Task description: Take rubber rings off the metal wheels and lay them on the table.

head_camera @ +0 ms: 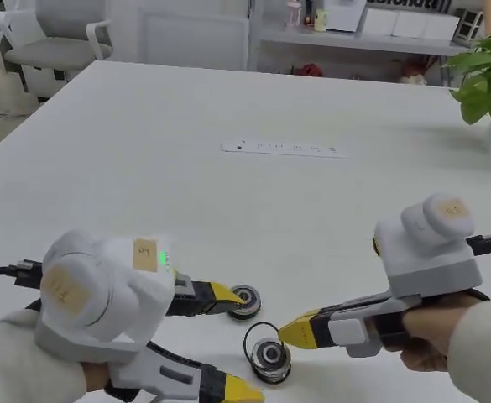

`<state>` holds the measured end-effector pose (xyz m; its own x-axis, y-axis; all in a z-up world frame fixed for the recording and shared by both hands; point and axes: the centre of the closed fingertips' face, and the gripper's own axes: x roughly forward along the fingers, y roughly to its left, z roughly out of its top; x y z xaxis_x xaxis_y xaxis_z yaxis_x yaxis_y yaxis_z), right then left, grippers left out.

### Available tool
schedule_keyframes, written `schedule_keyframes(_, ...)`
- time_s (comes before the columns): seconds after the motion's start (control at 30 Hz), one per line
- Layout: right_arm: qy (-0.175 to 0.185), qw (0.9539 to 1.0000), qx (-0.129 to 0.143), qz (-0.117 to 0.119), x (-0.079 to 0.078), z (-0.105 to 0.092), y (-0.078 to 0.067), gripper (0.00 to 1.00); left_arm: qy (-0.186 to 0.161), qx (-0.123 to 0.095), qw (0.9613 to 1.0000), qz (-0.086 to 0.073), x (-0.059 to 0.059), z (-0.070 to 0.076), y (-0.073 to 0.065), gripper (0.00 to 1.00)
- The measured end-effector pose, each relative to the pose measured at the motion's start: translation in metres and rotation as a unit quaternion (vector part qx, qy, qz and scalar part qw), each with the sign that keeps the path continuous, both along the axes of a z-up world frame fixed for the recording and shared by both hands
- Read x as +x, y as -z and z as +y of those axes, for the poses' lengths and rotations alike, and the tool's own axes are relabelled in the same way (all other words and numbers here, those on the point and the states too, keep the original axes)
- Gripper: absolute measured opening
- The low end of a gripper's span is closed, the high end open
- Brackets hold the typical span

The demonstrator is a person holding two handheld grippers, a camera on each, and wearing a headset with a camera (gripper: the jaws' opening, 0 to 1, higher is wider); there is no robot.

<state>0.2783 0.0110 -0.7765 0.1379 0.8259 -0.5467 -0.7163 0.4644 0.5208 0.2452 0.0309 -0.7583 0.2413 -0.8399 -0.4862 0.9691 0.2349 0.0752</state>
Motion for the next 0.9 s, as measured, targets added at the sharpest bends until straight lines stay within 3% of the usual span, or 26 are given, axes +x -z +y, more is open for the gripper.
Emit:
schedule_keyframes(0.13, 0.0, 1.0, 0.004, -0.004, 0.001, 0.001, -0.004, 0.0, -0.017, -0.013, 0.9997, 0.008, 0.001, 0.006, -0.005, 0.63)
schedule_keyframes(0.3, 0.001, 1.0, 0.008, -0.004, 0.001, 0.003, -0.006, 0.0, -0.038, -0.019, 0.9991, 0.006, 0.006, 0.014, -0.008, 0.68)
schedule_keyframes(0.67, -0.003, 0.9996, 0.028, -0.007, -0.001, 0.01, -0.016, 0.0, -0.063, -0.018, 0.9978, 0.012, 0.007, 0.024, -0.003, 0.7)
schedule_keyframes(0.9, -0.006, 0.9994, 0.034, -0.007, -0.004, 0.014, -0.018, 0.0, -0.072, -0.029, 0.9969, 0.011, 0.007, 0.027, -0.005, 0.71)
